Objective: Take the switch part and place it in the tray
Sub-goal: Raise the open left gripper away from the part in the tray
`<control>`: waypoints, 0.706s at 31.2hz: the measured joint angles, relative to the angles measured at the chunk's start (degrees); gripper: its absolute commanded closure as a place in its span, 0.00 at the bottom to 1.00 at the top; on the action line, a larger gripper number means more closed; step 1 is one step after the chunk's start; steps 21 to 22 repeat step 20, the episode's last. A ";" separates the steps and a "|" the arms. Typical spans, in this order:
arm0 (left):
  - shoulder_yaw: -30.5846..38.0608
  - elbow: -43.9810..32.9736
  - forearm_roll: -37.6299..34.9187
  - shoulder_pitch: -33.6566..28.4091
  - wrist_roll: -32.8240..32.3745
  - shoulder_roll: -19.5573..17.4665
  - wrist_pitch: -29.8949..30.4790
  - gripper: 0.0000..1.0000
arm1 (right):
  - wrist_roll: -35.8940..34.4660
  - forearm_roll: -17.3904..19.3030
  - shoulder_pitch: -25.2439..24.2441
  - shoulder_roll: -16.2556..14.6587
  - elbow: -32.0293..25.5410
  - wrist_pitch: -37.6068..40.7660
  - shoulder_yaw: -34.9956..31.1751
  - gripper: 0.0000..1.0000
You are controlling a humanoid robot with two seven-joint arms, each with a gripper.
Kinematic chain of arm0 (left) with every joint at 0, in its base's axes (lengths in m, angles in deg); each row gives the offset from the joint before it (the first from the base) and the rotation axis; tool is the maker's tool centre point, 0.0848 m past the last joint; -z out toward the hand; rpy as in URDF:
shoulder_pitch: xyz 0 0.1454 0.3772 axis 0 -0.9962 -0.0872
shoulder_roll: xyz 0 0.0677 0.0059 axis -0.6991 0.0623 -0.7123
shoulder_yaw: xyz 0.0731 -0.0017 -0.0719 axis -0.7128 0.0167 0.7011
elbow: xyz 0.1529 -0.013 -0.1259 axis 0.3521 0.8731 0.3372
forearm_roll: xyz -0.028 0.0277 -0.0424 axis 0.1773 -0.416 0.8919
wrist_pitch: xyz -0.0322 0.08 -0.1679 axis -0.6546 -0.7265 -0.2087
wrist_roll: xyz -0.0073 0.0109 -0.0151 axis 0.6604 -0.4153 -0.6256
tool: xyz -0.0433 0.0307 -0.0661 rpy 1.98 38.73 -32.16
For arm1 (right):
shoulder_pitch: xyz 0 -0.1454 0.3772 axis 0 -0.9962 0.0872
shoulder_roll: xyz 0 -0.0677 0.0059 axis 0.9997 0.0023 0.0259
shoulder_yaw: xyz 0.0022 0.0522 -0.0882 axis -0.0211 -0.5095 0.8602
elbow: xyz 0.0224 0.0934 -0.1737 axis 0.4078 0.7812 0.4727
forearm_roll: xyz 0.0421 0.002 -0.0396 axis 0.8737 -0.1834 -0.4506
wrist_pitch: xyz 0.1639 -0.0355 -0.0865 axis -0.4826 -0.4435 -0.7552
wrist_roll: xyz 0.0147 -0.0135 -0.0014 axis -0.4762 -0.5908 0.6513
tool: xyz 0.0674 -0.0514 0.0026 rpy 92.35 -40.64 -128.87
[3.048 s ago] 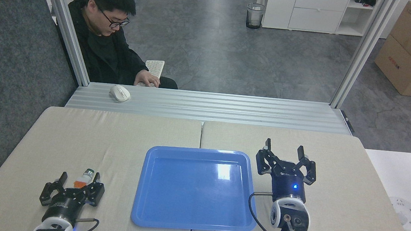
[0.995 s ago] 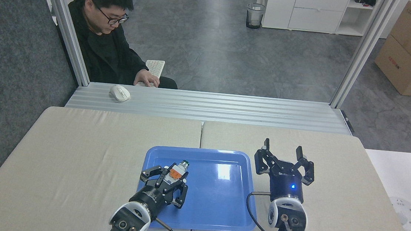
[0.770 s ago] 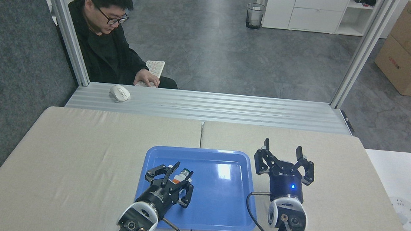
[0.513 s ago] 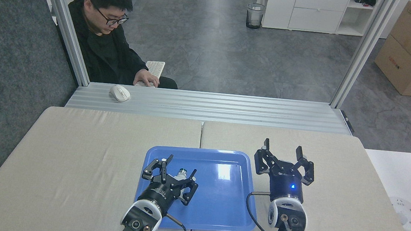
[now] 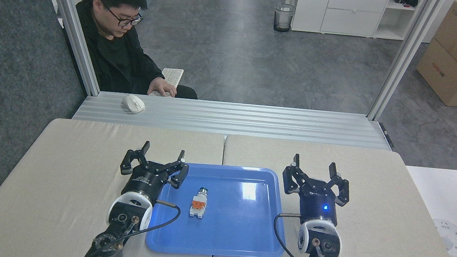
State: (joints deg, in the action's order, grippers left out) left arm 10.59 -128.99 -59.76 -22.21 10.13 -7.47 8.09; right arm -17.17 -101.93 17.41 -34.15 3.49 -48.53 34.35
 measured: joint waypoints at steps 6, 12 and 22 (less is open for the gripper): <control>3.59 1.44 4.52 0.98 1.10 -2.32 0.44 0.01 | -0.06 0.00 0.00 0.01 0.00 0.00 0.00 0.00; 6.92 2.14 6.73 0.89 1.42 -3.89 0.44 0.01 | -0.09 0.00 0.00 0.01 0.00 0.00 0.00 0.00; 9.92 1.84 8.01 0.62 1.45 -5.16 0.03 0.01 | -0.09 0.00 0.00 0.01 0.00 -0.01 0.00 0.00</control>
